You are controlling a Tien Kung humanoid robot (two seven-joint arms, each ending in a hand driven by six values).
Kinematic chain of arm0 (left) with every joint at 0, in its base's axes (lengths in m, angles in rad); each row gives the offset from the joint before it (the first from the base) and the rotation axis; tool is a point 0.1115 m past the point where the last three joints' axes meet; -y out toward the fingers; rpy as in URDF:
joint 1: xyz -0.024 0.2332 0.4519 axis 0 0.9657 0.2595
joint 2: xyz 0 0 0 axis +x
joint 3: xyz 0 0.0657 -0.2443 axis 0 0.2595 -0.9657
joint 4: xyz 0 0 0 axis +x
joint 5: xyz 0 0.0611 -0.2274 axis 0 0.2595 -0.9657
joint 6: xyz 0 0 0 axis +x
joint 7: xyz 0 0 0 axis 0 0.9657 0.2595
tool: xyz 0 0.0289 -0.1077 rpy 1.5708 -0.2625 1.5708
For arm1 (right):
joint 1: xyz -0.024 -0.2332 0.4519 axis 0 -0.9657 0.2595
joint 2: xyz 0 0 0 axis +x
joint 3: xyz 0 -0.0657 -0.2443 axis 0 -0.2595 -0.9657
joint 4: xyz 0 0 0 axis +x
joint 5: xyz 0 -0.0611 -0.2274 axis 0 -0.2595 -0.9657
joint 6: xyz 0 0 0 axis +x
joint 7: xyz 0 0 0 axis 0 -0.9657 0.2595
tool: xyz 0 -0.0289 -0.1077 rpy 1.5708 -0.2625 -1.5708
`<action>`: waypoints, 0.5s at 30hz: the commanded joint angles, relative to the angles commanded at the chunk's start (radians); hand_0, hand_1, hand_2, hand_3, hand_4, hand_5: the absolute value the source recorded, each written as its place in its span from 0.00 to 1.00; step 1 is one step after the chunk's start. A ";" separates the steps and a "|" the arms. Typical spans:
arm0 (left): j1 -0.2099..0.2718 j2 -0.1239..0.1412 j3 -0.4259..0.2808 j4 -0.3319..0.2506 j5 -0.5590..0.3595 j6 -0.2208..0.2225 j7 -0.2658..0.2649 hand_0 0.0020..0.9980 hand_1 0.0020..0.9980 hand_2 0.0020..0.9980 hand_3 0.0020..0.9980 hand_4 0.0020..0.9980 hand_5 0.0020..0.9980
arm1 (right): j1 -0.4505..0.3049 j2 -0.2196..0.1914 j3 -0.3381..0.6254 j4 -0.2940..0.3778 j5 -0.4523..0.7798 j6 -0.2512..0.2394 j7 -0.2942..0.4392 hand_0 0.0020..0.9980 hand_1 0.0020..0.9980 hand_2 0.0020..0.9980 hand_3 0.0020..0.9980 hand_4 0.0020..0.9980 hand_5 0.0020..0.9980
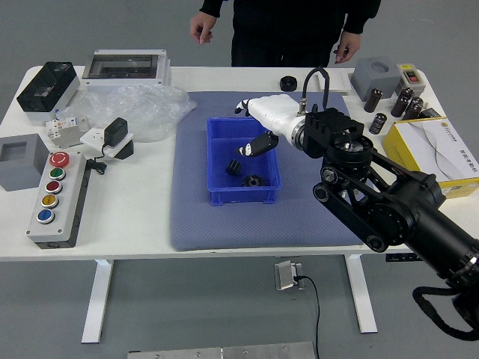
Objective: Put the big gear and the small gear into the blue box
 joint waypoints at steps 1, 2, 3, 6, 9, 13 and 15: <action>0.000 0.000 0.000 0.000 -0.001 0.000 0.000 0.86 0.84 0.84 0.85 0.77 0.39 | -0.001 -0.010 0.009 0.006 -0.001 0.001 -0.001 0.73 0.69 0.81 0.85 0.89 0.46; 0.000 0.000 0.001 0.000 -0.002 0.001 0.000 0.86 0.84 0.84 0.85 0.77 0.39 | -0.003 -0.022 0.020 0.012 -0.002 0.002 -0.001 0.73 0.69 0.81 0.85 0.89 0.46; 0.000 0.000 0.000 0.000 -0.003 0.001 0.000 0.86 0.84 0.84 0.85 0.77 0.39 | -0.005 -0.034 0.032 0.017 -0.002 0.003 -0.001 0.73 0.69 0.80 0.83 0.86 0.45; -0.002 0.000 -0.002 0.000 -0.003 0.001 0.000 0.86 0.84 0.84 0.85 0.77 0.39 | -0.011 -0.074 0.066 0.027 -0.003 0.000 0.000 0.73 0.69 0.80 0.83 0.86 0.45; -0.003 -0.001 -0.002 0.000 -0.005 0.002 0.000 0.86 0.84 0.84 0.85 0.76 0.39 | -0.021 -0.105 0.096 0.030 0.004 -0.007 0.001 0.74 0.71 0.80 0.83 0.75 0.44; -0.005 -0.001 -0.002 0.000 -0.009 0.003 0.000 0.86 0.84 0.84 0.85 0.76 0.39 | -0.048 -0.150 0.160 0.027 0.054 -0.033 -0.001 0.74 0.71 0.80 0.83 0.75 0.44; -0.006 -0.002 -0.002 0.000 -0.010 0.004 0.000 0.86 0.84 0.84 0.85 0.77 0.39 | -0.063 -0.164 0.196 0.024 0.091 -0.050 -0.001 0.82 0.77 0.85 0.87 0.65 0.50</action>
